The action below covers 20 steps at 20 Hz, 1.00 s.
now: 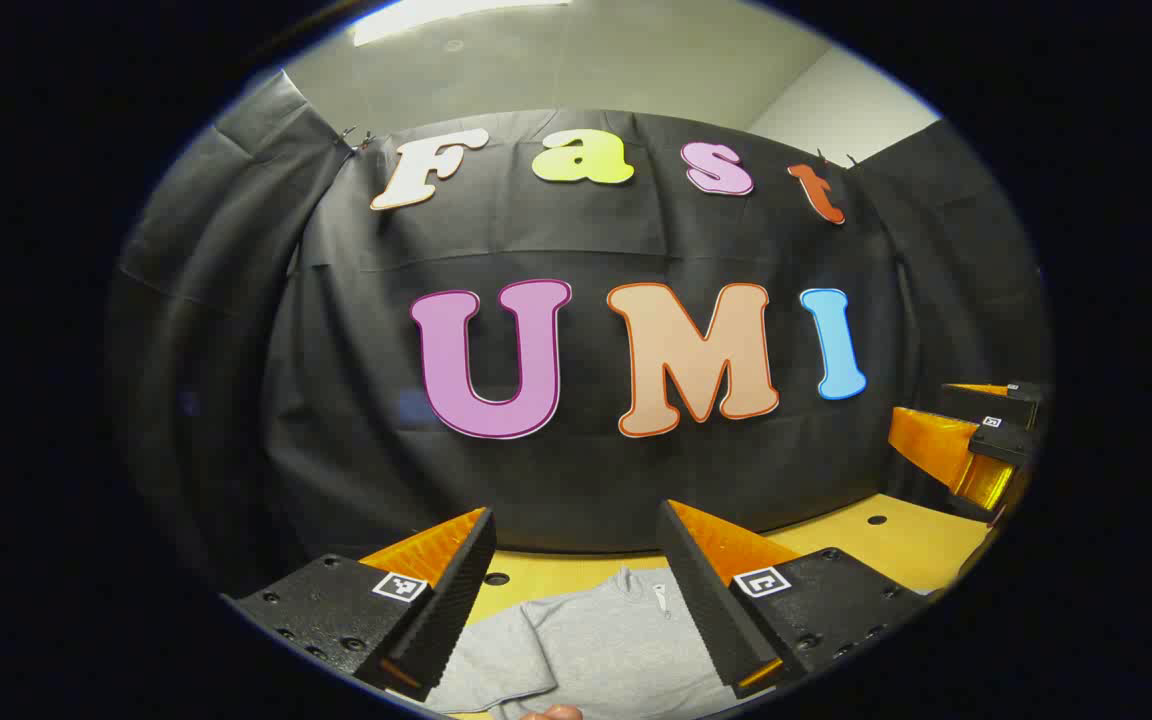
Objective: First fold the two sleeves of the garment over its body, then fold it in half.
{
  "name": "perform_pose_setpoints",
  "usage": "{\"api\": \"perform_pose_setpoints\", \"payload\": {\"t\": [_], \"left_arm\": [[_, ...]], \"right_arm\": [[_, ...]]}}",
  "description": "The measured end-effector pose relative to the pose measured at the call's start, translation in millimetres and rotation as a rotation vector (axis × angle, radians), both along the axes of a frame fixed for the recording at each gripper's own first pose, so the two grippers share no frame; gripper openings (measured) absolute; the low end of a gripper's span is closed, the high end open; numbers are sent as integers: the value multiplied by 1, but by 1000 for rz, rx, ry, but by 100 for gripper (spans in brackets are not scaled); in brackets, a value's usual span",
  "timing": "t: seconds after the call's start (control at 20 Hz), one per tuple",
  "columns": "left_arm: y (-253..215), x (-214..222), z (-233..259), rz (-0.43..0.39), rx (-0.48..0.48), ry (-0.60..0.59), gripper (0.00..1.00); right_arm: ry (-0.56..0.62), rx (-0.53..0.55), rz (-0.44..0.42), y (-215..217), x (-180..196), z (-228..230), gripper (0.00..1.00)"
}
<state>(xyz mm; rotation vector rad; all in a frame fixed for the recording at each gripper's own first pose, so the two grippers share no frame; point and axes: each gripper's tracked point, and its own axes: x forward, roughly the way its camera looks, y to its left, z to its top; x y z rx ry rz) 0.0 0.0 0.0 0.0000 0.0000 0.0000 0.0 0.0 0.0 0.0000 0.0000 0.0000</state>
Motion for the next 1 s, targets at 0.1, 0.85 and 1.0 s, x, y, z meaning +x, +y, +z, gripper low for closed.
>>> {"api": "perform_pose_setpoints", "payload": {"t": [0.1, 0.85, 1.0], "left_arm": [[3, -1, -1, 9, 0, 4, 95], [31, -1, -8, 69, 10, 21, 98], [32, 2, -8, 63, 17, 16, 98]], "right_arm": [[0, -2, 2, 0, 1, -2, 99], [38, 16, 12, 4, 5, -19, 99], [43, 7, -1, 0, 7, -19, 99]]}}
